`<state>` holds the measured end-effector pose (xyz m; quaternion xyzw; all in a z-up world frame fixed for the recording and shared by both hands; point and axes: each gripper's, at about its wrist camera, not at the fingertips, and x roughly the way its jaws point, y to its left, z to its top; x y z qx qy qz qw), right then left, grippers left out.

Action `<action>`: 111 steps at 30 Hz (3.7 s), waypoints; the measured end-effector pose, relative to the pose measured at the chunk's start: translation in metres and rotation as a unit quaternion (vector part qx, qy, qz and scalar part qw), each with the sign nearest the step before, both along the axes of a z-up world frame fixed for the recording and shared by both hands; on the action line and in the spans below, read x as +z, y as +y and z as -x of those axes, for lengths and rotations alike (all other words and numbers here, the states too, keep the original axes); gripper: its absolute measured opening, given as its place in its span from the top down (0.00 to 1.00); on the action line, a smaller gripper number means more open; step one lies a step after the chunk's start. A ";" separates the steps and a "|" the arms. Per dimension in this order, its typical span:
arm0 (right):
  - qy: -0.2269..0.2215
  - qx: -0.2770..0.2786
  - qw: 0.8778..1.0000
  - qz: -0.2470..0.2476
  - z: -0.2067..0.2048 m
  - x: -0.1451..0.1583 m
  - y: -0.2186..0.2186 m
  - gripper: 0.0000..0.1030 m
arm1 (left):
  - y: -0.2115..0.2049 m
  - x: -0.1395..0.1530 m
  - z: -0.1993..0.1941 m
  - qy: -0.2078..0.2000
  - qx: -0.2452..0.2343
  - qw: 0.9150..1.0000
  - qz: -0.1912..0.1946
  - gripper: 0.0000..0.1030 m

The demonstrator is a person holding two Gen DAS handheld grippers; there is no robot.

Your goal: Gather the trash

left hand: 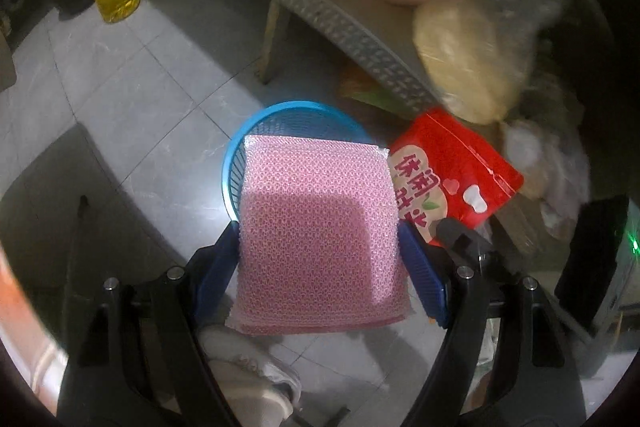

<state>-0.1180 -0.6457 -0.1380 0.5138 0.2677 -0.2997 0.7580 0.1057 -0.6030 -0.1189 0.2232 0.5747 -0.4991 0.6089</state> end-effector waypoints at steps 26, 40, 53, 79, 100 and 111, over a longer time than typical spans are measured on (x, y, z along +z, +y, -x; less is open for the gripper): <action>0.172 -0.029 0.985 0.008 0.025 -0.103 0.008 0.66 | 0.018 0.040 0.001 -0.025 0.004 0.999 0.027 0.18; 0.126 0.052 0.984 0.116 -0.018 -0.026 0.017 0.69 | 0.213 0.154 0.005 -0.069 0.065 0.984 0.151 0.18; 0.447 0.208 0.869 0.048 -0.098 -0.187 -0.056 0.95 | 0.414 0.175 -0.023 -0.132 0.222 0.954 0.150 0.18; 0.053 0.166 0.976 0.131 -0.065 0.132 0.109 0.51 | 0.561 0.182 -0.047 -0.168 0.339 0.907 0.184 0.17; -0.082 0.396 0.915 0.000 -0.214 0.162 0.313 0.39 | 0.500 0.109 -0.100 -0.332 0.232 0.903 0.145 0.23; -0.075 0.407 0.909 -0.051 -0.240 0.143 0.317 0.39 | 0.491 0.094 -0.122 -0.312 0.235 0.908 0.153 0.23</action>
